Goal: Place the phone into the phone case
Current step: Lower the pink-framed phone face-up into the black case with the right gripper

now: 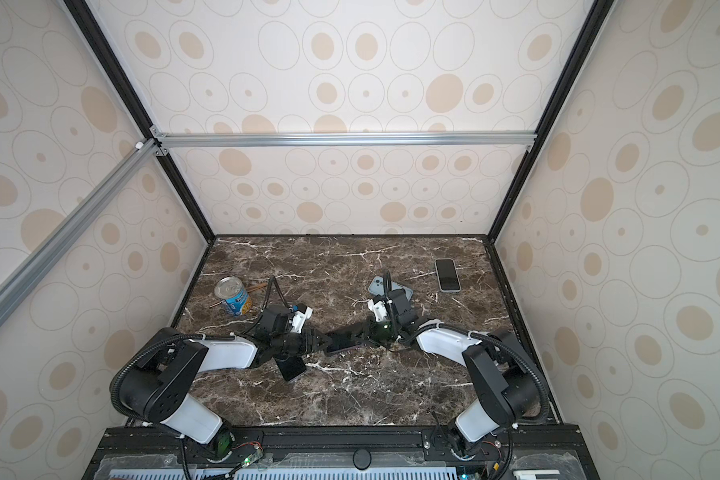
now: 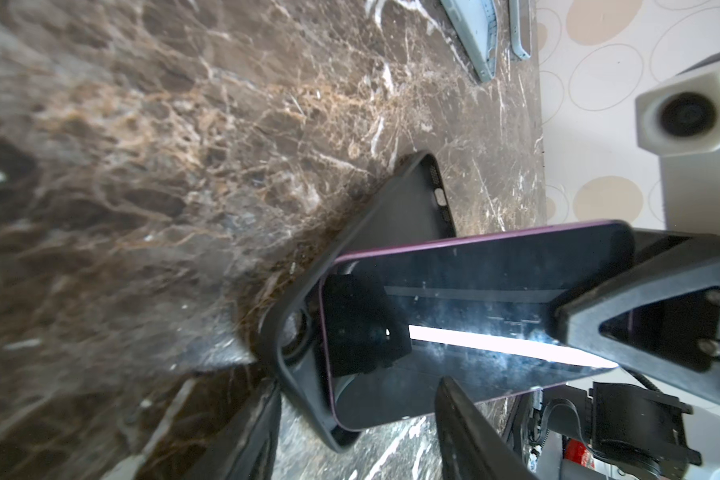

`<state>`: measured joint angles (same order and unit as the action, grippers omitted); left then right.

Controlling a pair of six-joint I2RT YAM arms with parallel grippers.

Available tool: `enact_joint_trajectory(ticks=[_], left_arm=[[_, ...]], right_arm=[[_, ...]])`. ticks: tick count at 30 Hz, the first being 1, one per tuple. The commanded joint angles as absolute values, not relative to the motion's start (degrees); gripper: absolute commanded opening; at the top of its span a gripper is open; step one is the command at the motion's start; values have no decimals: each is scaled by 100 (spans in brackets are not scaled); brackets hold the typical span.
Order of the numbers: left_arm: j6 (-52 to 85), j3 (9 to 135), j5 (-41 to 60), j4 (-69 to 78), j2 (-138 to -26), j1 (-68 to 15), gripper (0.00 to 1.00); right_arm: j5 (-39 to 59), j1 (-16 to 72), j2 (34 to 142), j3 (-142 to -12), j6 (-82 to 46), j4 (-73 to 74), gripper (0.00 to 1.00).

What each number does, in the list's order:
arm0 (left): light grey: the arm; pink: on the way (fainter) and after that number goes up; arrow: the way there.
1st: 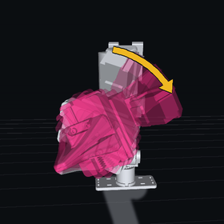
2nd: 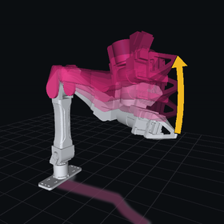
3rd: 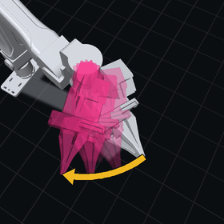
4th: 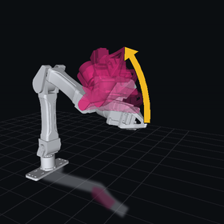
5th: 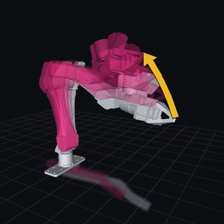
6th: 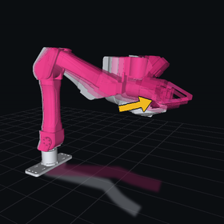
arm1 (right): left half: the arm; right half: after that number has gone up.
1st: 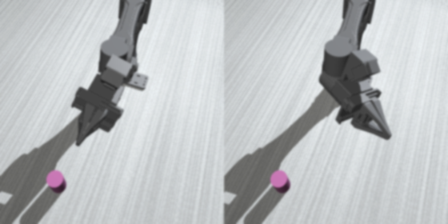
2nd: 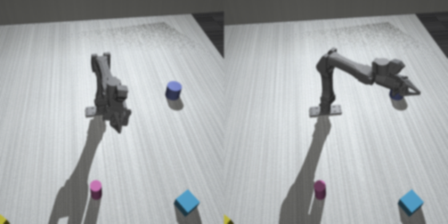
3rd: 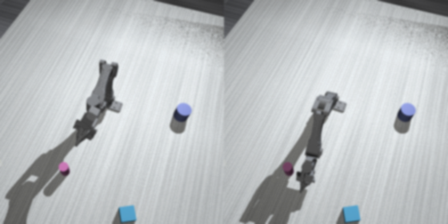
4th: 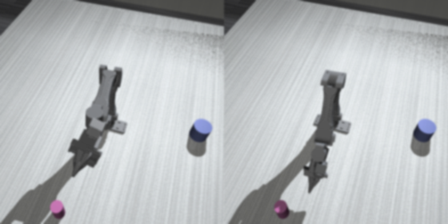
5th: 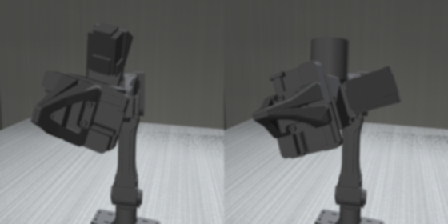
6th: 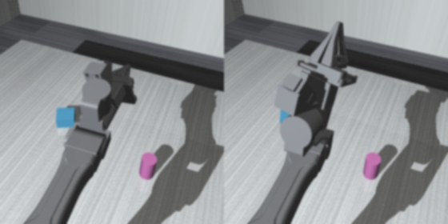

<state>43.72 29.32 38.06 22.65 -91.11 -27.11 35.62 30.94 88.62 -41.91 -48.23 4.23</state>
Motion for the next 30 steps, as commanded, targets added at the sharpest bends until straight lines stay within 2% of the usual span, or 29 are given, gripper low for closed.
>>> enact_joint_trajectory(ticks=[1,11,23,30], left_arm=[[4539,2943,4166,2632,-9191,-2769,59],[4647,3268,3788,2555,-9320,-2768,59],[5030,3417,3933,3028,-9620,-2772,58],[5061,3216,3952,3144,-9627,-2818,57]], right_arm=[[3418,3128,9100,-4073,-5052,517,0],[3384,3241,9033,-3912,-5174,603,0],[3213,3319,9052,-3652,-5288,878,0],[3133,3322,9515,-3528,-5248,1224,0]])
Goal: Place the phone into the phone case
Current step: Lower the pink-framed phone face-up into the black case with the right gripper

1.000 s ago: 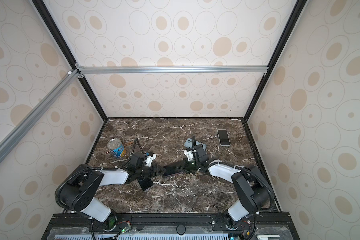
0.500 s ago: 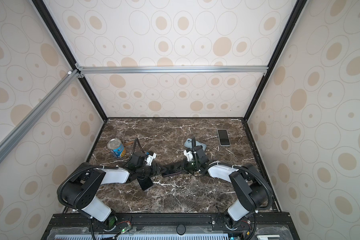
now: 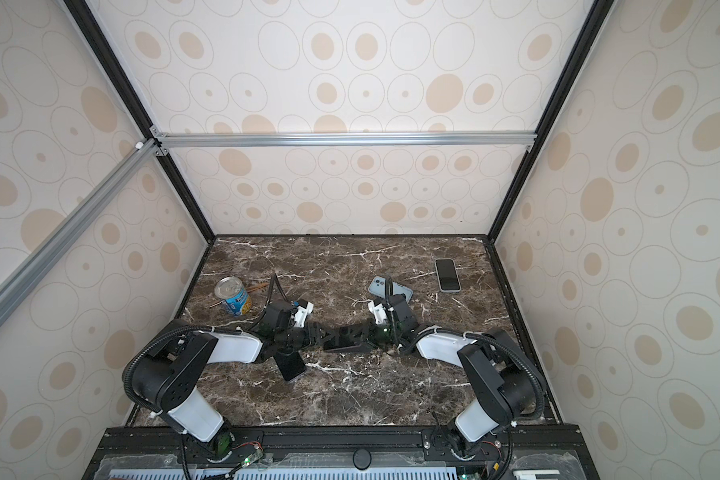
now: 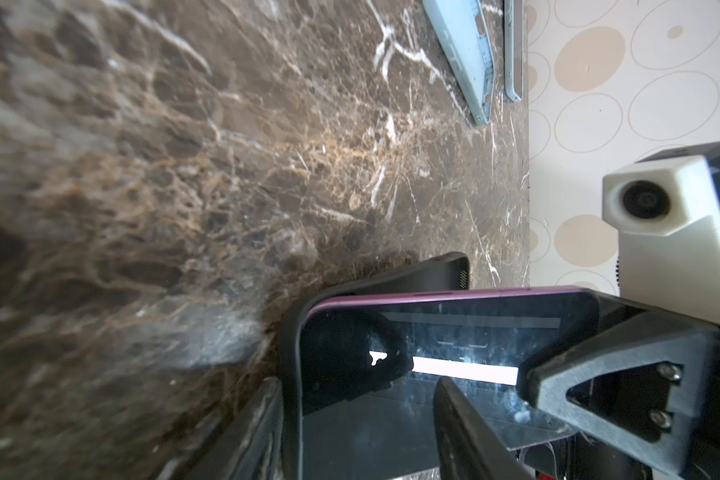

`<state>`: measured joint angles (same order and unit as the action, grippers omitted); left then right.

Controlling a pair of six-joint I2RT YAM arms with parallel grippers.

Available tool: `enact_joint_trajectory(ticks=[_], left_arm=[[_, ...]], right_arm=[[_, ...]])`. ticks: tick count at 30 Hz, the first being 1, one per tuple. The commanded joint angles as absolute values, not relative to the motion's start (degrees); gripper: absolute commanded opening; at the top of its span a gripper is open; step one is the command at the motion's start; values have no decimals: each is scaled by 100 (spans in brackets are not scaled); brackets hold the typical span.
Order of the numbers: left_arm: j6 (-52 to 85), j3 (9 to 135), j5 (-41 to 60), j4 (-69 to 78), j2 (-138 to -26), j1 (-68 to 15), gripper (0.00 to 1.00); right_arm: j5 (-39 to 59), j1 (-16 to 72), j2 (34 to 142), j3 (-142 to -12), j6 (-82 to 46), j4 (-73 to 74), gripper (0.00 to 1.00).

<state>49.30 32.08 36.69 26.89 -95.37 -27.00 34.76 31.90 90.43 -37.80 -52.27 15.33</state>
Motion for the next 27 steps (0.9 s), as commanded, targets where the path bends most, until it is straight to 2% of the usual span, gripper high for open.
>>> enact_joint_trajectory(ticks=[1,9,14,21,27], left_arm=[[5071,3200,3963,3146,-9649,-2829,56],[5161,3094,3992,3254,-9635,-2865,54],[4841,3144,3602,2669,-9508,-2860,51],[4393,3048,2473,1922,-9271,-2857,46],[4273,2931,2165,1821,-9237,-2859,45]], right_arm=[[3067,3322,9589,-3500,-5241,1247,0],[2798,3306,10190,-3372,-5085,1463,0],[2690,3296,10362,-3340,-5000,1404,2],[2360,3302,9930,-3641,-4770,612,16],[2197,3296,9776,-4586,-4133,-806,26]])
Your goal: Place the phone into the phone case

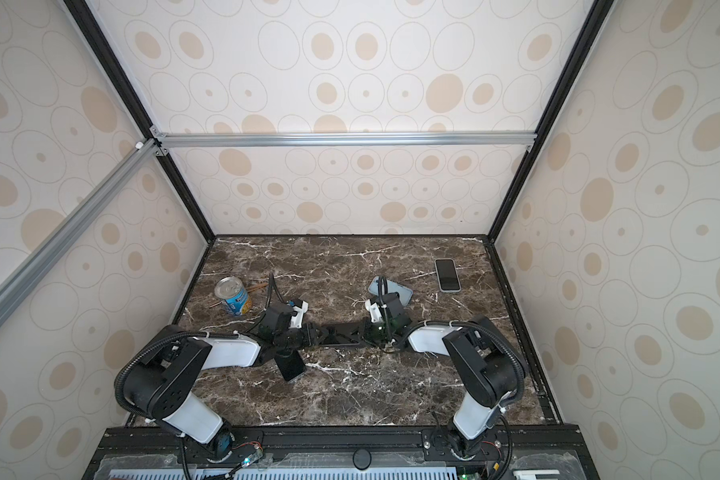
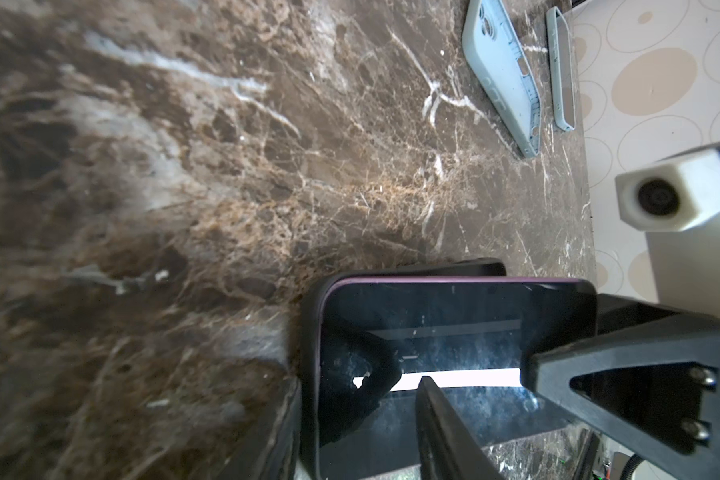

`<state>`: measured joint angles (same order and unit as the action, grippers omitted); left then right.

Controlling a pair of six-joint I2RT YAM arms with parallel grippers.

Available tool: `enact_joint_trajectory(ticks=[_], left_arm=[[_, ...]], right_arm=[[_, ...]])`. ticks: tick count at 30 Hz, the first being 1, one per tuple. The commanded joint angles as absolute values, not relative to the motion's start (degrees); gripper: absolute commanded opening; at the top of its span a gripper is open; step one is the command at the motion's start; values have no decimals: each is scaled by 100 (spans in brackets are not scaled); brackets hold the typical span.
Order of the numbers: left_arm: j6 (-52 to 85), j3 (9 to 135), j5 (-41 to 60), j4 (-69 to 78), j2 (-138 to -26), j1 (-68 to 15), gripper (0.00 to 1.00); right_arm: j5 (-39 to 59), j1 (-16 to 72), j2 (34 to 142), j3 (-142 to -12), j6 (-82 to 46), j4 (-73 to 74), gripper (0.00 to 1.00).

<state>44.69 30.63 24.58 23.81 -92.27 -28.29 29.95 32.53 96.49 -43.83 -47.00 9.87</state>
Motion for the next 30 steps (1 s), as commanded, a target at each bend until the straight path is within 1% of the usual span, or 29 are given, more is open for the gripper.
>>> enact_joint_trajectory(ticks=[1,3,6,13,20,25,28,30], left_arm=[[4271,2909,2150,1819,-9237,-2864,45],[4256,2883,2105,1810,-9229,-2861,45],[4228,2856,2102,1810,-9211,-2862,45],[4109,2953,2184,1740,-9229,-2858,44],[4122,3006,2410,1793,-9289,-2861,41],[4127,2976,2442,1817,-9327,-2859,40],[4157,2957,2466,1884,-9335,-2874,36],[4222,2931,2463,1966,-9364,-2886,33]], right_arm=[[2185,3301,9751,-4686,-4097,-944,28],[2111,3307,9683,-4913,-3993,-1249,32],[2020,3306,9584,-5138,-3857,-1597,36],[1822,3305,9344,-5444,-3671,-2090,41],[1921,3305,9401,-5328,-3787,-1881,40],[1458,3298,9221,-5217,-3751,-2118,39],[1424,3262,9179,-5173,-3696,-2130,37],[1577,3262,9295,-5201,-3660,-2118,31]])
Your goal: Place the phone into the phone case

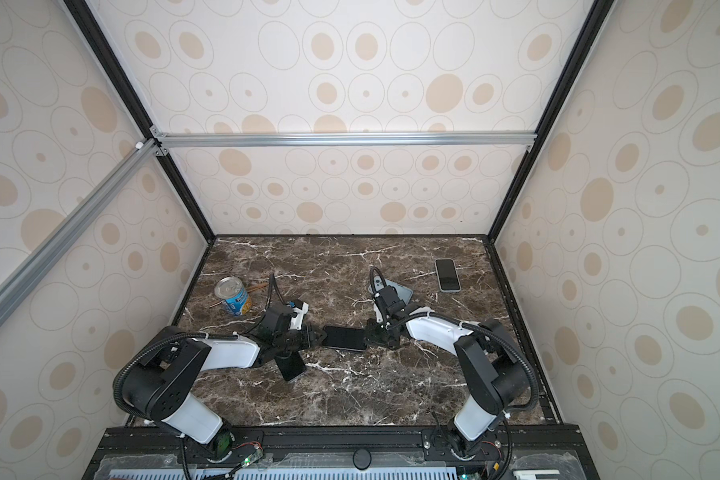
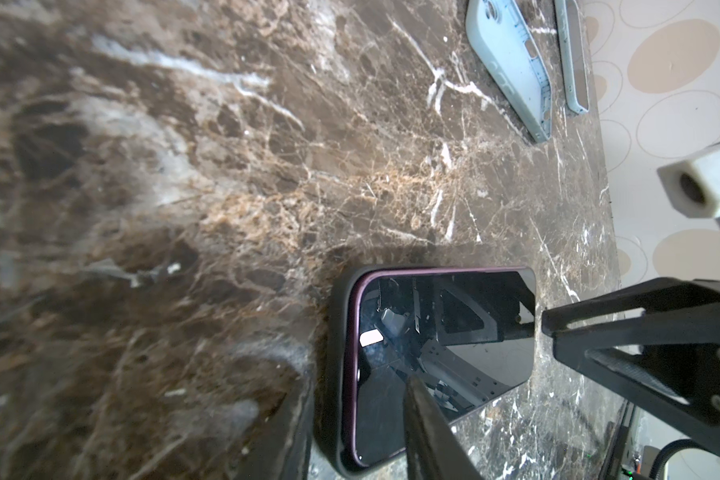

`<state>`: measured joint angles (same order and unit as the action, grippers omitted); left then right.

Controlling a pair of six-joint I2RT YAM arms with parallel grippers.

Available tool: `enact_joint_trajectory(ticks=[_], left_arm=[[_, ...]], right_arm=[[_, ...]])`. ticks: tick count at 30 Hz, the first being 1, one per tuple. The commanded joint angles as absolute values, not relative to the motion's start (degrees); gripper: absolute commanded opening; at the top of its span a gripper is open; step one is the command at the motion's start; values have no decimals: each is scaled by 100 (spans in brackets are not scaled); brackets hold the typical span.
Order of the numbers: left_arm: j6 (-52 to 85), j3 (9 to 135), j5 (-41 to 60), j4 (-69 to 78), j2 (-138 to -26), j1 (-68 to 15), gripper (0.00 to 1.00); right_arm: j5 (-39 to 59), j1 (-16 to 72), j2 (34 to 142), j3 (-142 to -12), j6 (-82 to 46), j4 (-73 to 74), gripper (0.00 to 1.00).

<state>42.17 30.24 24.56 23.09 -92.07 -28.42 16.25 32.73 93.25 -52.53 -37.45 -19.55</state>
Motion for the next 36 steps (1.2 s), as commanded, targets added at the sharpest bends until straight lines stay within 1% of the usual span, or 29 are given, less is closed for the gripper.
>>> enact_joint_trajectory(ticks=[1,3,9,13,14,15,19,25,27,29,31,36], left_arm=[[4248,2906,2461,2007,-9373,-2898,32],[4312,2858,2458,2075,-9369,-2932,32],[4405,2734,2505,2142,-9308,-3053,32],[4528,2656,2563,2234,-9299,-3129,31],[4567,2630,2583,2274,-9291,-3149,31],[4599,2615,2600,2298,-9283,-3160,31],[4671,2593,2593,2315,-9238,-3246,31],[4784,2482,2585,2393,-9203,-3356,31],[4818,2403,2610,2439,-9193,-3382,33],[4749,2381,2490,2280,-9099,-3372,39],[4640,2382,2230,2076,-8895,-3367,43],[4330,2590,1530,1359,-8242,-3323,48]], right_arm=[[1669,3261,9364,-5203,-3656,-2099,26],[1869,3269,9560,-5202,-3664,-2028,19],[2075,3273,9717,-5062,-3735,-1852,16],[2280,3293,9653,-5016,-3794,-1738,11],[2355,3290,9622,-4987,-3828,-1681,7],[2420,3297,9596,-4954,-3861,-1643,6],[2720,3309,9519,-4755,-4062,-1360,7],[2870,3327,9492,-4454,-4230,-1115,7],[2873,3331,9463,-4388,-4246,-1096,7],[2626,3331,9308,-4431,-4131,-1371,7],[2324,3327,9106,-4552,-3953,-1770,7],[1523,3303,8694,-5058,-3455,-2823,13]])
